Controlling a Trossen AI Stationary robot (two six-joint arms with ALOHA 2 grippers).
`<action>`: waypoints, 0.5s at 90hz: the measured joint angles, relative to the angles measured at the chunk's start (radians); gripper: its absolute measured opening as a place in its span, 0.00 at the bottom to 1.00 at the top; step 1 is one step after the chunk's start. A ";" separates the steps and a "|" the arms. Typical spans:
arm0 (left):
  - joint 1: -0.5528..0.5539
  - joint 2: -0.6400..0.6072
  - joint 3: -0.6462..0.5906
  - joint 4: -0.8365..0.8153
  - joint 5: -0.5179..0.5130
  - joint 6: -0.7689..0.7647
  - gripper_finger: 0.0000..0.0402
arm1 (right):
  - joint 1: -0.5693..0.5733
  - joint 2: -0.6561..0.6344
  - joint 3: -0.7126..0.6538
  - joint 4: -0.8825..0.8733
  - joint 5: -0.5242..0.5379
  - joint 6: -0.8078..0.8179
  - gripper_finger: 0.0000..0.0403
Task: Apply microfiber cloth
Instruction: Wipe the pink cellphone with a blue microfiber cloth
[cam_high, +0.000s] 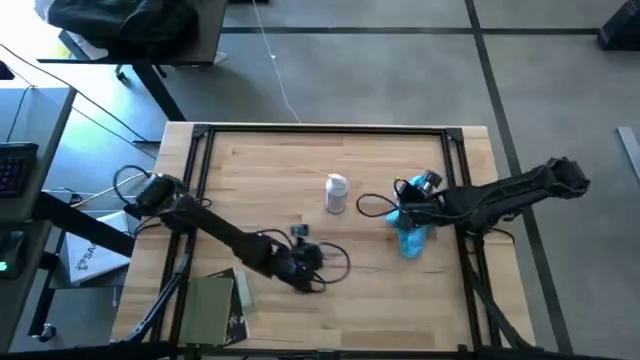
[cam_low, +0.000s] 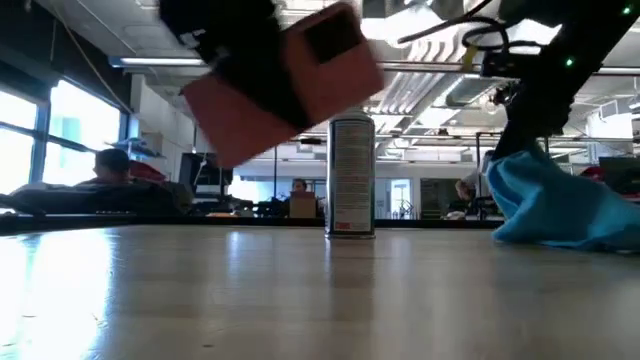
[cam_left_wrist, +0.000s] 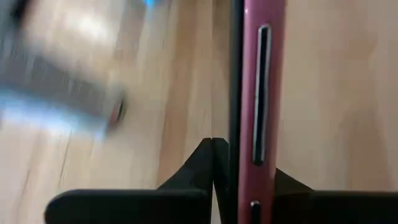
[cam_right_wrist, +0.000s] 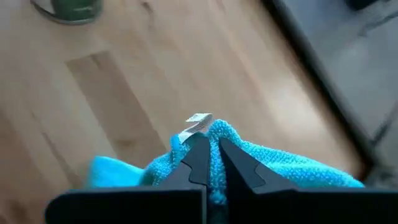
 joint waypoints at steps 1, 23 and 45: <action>0.001 -0.012 -0.009 -0.015 0.004 -0.017 0.03 | -0.002 0.000 -0.006 0.010 -0.001 0.000 0.00; 0.073 -0.229 -0.252 -0.234 0.170 -0.350 0.03 | -0.013 0.000 -0.155 0.195 -0.012 0.012 0.04; 0.227 -0.441 -0.523 -0.236 0.388 -0.450 0.03 | -0.009 0.000 -0.211 0.253 -0.076 0.054 0.24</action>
